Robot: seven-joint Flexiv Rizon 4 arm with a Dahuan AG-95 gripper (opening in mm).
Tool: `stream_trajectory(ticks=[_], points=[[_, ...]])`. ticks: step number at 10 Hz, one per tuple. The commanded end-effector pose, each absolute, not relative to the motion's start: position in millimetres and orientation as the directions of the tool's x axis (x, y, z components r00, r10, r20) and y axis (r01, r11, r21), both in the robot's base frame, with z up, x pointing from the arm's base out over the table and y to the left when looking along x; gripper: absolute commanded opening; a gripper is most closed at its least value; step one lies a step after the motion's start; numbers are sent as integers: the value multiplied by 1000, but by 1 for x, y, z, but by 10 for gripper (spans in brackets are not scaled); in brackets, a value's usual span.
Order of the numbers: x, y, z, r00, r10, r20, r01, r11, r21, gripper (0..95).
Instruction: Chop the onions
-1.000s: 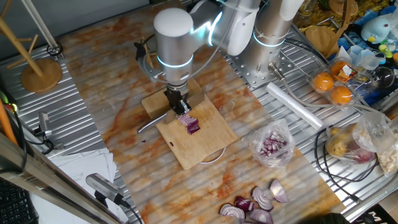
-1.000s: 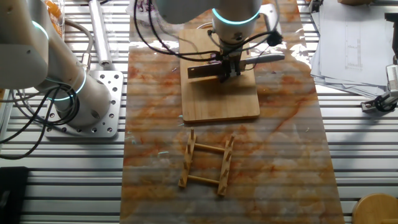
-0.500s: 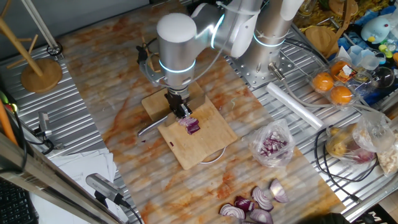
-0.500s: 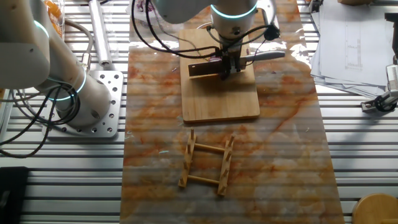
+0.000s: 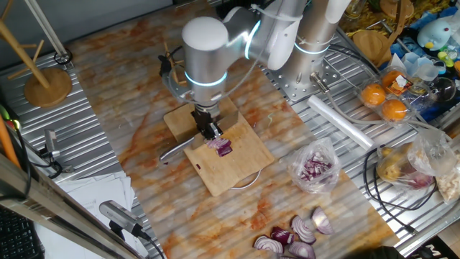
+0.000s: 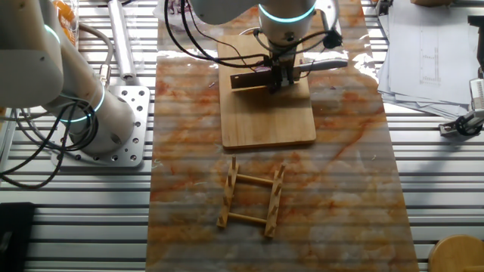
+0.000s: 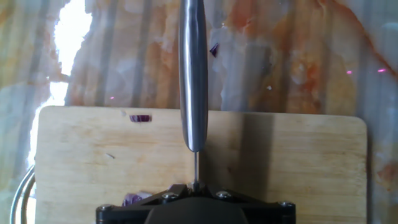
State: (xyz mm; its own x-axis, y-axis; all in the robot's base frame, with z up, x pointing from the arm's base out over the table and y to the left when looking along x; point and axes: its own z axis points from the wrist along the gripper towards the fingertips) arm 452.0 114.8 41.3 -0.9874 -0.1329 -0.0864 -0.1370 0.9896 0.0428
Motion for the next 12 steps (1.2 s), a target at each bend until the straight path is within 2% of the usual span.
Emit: stream_trajectory(ticks=[1, 7, 10, 12], points=[[449, 114, 35, -985, -156, -70, -160, 986, 51, 0], [452, 107, 12, -984, -157, -86, -162, 985, 61, 0], [449, 108, 24, -982, -167, -90, -172, 984, 49, 0], [449, 98, 57, -982, -178, -58, -182, 981, 70, 0]])
